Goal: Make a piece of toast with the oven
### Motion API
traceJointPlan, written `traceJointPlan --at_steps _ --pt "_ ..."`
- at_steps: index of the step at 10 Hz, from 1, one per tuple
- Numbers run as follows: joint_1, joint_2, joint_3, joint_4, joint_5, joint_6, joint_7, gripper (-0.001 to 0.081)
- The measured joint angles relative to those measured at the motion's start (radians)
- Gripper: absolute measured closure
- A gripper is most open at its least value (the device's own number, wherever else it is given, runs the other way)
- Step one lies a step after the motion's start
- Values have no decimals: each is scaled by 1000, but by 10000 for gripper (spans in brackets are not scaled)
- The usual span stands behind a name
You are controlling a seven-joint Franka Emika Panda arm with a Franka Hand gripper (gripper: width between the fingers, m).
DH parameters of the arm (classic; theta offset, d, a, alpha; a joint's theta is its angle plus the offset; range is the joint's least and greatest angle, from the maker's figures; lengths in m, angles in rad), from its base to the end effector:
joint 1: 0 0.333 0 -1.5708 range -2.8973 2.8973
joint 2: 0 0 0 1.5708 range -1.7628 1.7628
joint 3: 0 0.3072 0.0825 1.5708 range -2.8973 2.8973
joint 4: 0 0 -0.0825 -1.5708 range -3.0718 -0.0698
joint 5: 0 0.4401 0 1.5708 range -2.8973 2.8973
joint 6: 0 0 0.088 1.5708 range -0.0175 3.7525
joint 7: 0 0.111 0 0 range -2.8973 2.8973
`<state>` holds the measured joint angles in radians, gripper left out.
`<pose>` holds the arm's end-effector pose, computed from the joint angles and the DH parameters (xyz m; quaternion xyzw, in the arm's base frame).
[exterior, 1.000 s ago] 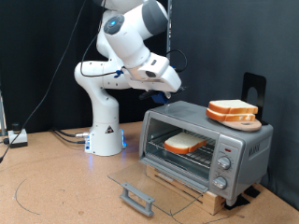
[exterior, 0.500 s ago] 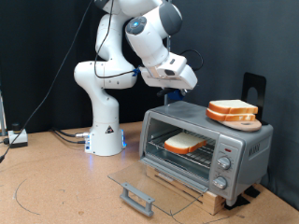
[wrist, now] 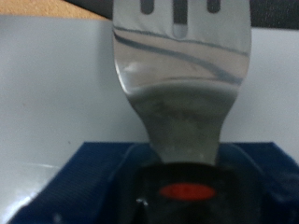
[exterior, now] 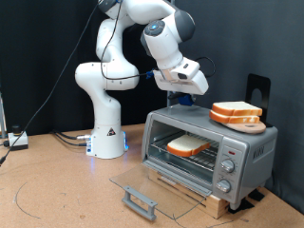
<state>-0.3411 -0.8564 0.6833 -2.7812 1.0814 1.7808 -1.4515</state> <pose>0.3433 0.1539 0.3526 -0.7982 -0.5388 -0.1028 0.2491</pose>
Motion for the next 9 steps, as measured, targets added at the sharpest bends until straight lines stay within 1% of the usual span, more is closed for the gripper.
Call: traceJointPlan --at_steps 2,4,5,6,7,8,9 --pt "0 0 19 -12 19 22 0 411" --pt "0 0 19 -13 51 28 -6 411" --pt "0 -1 10 -10 70 28 -19 280" --pt "0 -4 -11 -5 82 22 -36 144" --pt "1 -12 -45 1 85 0 -53 144" --pt "1 -24 -91 7 85 -41 -63 29" --pt "1 -36 -139 15 77 -87 -71 6"
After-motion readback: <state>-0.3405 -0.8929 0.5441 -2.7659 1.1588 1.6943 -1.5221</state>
